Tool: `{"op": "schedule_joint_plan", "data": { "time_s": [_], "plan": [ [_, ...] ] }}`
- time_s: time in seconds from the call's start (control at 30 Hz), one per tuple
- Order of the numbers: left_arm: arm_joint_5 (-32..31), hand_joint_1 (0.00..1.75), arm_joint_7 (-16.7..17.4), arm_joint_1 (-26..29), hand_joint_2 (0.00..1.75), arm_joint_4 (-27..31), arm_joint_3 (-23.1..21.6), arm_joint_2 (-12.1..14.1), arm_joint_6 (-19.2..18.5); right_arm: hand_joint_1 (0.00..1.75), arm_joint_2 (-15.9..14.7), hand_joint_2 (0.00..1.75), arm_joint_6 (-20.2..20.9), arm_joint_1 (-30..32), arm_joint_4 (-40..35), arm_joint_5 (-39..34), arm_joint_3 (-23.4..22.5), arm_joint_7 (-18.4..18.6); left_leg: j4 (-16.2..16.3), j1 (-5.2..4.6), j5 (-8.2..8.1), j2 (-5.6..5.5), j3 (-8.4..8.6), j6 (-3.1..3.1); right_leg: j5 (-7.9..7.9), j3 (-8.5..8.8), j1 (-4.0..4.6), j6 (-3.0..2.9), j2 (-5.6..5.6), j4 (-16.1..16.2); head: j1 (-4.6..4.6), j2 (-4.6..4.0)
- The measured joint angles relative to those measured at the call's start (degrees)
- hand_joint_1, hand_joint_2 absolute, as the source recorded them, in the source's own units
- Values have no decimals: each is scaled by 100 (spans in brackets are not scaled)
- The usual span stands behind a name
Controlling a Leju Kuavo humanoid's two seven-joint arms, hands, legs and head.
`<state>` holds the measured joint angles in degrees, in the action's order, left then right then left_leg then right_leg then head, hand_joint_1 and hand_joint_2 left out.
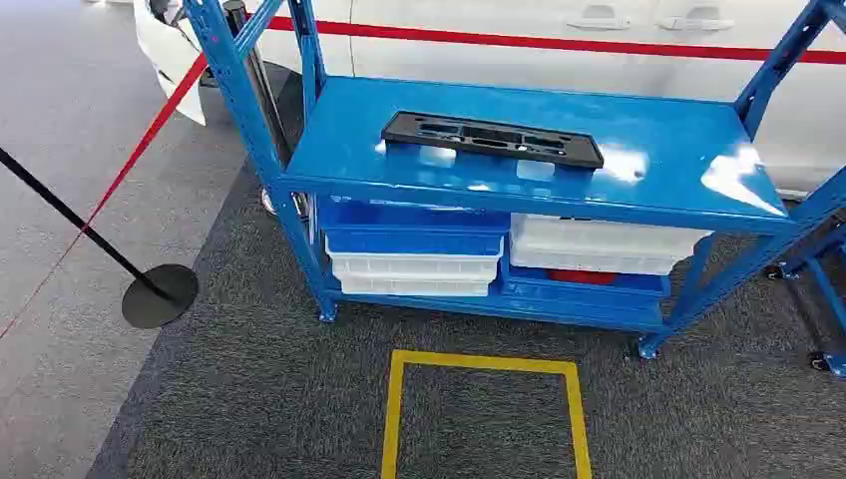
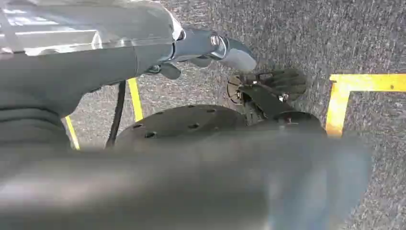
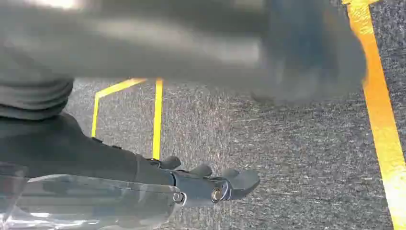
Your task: Take the parts from the cabinet and place them on the table.
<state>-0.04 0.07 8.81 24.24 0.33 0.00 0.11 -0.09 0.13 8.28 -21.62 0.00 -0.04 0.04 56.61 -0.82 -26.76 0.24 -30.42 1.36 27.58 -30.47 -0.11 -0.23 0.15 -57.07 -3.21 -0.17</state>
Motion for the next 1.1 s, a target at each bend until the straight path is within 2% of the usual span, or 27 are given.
{"op": "schedule_joint_plan", "data": {
  "time_s": [0.23,0.3,0.8,1.1],
  "plan": [
    [0,0,0,-25,175,-19,5,-4,0,0,4,175,-4,-30,-9,-4,-28,0,3,-7,0,0,-1,1,-4,-2,-7,6,0,0,0,0],
    [50,0,0,-119,175,-114,-149,-35,70,0,46,175,-112,-95,13,-77,-39,11,4,-8,1,0,-2,2,-5,-3,-8,8,1,0,0,0],
    [599,0,15,-876,175,-773,-2230,-326,950,0,328,175,-1381,-755,535,-1108,380,319,6,-8,5,3,1,5,-10,3,-8,14,3,0,2,0],
    [870,0,280,-1282,175,-1110,-3334,-448,1403,0,448,175,-2217,-1057,857,-1578,700,719,7,-8,7,3,1,6,-11,5,-8,16,3,-1,2,0]
  ]
}}
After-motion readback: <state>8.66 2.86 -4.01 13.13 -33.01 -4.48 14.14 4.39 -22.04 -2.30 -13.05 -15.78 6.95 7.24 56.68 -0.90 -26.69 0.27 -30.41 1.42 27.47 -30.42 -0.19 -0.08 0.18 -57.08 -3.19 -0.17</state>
